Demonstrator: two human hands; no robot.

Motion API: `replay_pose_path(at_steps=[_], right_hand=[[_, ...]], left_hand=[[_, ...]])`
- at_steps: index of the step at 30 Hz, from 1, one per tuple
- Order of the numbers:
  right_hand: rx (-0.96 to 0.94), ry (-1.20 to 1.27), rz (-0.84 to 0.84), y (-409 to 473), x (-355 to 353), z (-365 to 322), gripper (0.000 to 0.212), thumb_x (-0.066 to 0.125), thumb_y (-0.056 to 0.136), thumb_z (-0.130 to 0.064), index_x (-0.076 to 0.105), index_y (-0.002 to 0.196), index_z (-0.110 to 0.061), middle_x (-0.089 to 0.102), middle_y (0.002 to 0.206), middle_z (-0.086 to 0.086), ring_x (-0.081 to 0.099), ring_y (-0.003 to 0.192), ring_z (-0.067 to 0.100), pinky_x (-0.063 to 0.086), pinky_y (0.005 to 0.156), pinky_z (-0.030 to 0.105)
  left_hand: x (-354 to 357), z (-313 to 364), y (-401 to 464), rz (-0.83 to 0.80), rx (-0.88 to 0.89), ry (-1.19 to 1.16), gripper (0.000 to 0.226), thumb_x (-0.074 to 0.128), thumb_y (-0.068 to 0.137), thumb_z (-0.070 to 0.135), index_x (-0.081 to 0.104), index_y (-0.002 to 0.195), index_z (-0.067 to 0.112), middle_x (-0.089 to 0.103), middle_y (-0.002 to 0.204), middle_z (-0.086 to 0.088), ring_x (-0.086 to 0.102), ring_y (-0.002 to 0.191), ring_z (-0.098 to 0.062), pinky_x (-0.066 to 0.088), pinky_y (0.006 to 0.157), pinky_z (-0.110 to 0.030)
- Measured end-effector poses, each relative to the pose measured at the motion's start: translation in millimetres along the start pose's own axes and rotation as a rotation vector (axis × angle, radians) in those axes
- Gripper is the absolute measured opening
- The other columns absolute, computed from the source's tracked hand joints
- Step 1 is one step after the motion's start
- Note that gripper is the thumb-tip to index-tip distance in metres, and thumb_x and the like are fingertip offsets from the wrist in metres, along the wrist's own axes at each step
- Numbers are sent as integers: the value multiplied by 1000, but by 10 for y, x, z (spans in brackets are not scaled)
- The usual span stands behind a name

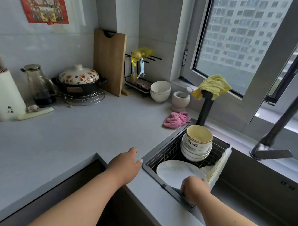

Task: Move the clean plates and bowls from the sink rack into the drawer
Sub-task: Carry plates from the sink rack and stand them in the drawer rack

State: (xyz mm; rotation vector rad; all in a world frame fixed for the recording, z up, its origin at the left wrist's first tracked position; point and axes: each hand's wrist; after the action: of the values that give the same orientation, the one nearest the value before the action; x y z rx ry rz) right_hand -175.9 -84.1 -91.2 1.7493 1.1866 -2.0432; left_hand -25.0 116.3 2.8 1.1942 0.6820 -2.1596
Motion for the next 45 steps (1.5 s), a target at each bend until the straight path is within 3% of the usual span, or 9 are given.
replay_pose_path(at_steps=[9,12,16,25,29,32,36,39,45], right_hand=[[-126,98,157,67,-60,189,38,60,86,-39,45,53,-31,59,80,-14,55,100,23,29,89,26],[-171,147,248,37,-96,207,21,57,89,-31,67,73,-23,66,91,-9,57,97,21,27,89,26],[-165,242,409,-11,-313,160,18,54,92,-23,69,98,-18,65,103,-2,58,100,23,32,89,29],[-342,226,338,-382,-1307,-287,36,55,92,-28,44,58,-23,46,60,-6,48,66,19,30,49,24],[-547,85,347,-844,-1776,-723,18,60,90,-31,67,88,-15,58,80,1,53,76,19,42,60,27],[-724,22,356,-1196,-1924,-1088,15,62,88,-28,67,95,-16,62,88,1,55,80,19,42,62,28],[-943,-44,311,-1529,-1919,-1582,10,67,83,-25,67,92,-20,58,88,-6,56,84,18,45,71,31],[-1078,-65,274,-1805,-1859,-1981,14,68,83,-23,69,96,-18,57,90,-7,55,86,16,44,73,29],[-1199,192,127,-2246,-1592,-2778,25,67,84,-39,72,92,-16,68,95,-2,63,87,18,50,78,31]], left_hand=[[95,40,69,-10,-8,6,49,36,100,39,31,145,19,66,106,-8,55,80,-19,43,66,-30],[111,74,78,-14,-5,2,49,36,101,39,31,145,19,65,111,-11,61,93,-24,42,66,-29],[116,92,62,-14,-10,4,49,36,101,39,31,145,19,65,112,-12,62,98,-26,41,65,-29],[-41,-24,-33,37,-76,-55,47,38,100,38,34,143,19,61,95,-1,55,76,-13,45,67,-29],[-212,-147,-163,116,-255,-534,41,39,101,41,49,129,13,67,96,-9,68,84,-23,56,84,-41],[-415,-254,-371,80,-430,-1090,47,34,102,44,48,121,2,66,91,-24,68,76,-32,60,69,-40],[-683,-557,-775,95,-529,-1455,38,42,102,31,51,109,-5,63,92,-28,67,68,-32,58,51,-32],[-857,-880,-1143,193,-572,-1574,27,40,91,-2,52,113,-11,64,92,-29,68,58,-32,54,43,-28],[-1105,-1485,-2074,446,-636,-1599,16,34,92,-9,49,98,-12,60,84,-27,65,55,-39,52,37,-27]])
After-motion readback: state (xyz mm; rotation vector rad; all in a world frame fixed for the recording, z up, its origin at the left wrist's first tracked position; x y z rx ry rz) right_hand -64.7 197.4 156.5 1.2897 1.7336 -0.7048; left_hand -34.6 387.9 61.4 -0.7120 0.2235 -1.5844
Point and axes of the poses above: each hand's wrist, its own y-axis towards the middle knuckle, its own x-axis out of the palm, z = x × y
